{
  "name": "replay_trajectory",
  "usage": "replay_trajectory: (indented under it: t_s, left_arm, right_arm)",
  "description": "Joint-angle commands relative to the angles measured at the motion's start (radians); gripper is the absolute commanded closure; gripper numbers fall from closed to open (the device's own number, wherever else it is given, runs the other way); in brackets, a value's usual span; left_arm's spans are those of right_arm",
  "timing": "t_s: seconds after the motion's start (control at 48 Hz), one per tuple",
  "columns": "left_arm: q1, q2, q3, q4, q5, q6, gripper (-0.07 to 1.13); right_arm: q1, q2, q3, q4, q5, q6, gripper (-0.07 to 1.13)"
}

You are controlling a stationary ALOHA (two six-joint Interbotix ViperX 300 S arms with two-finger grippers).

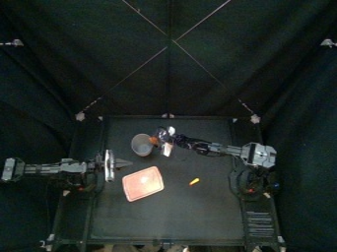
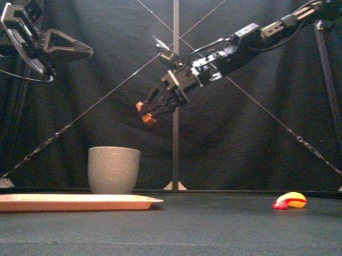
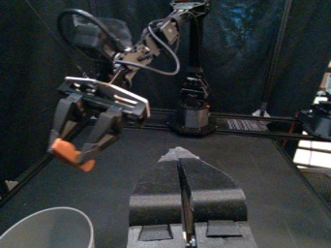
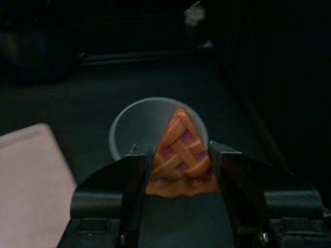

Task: Pick the pie then place it in the grey bowl
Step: Place pie in the grey bowl

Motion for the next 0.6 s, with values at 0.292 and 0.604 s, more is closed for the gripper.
replay_trajectory:
  t_s: [0.292,0.604]
  left_arm:
    - [0.003,0.003,-0.012,0.002,-0.009,0.002,1.03]
    - [0.005,0.005,-0.005,0.003,-0.009,0.003,1.03]
  right_arm:
    - [0.061,0.127,-0.071,0.075,-0.25,0.003,0.42]
    - [0.055,0.178,-0.153,0.084,-0.198,0.003,0.28]
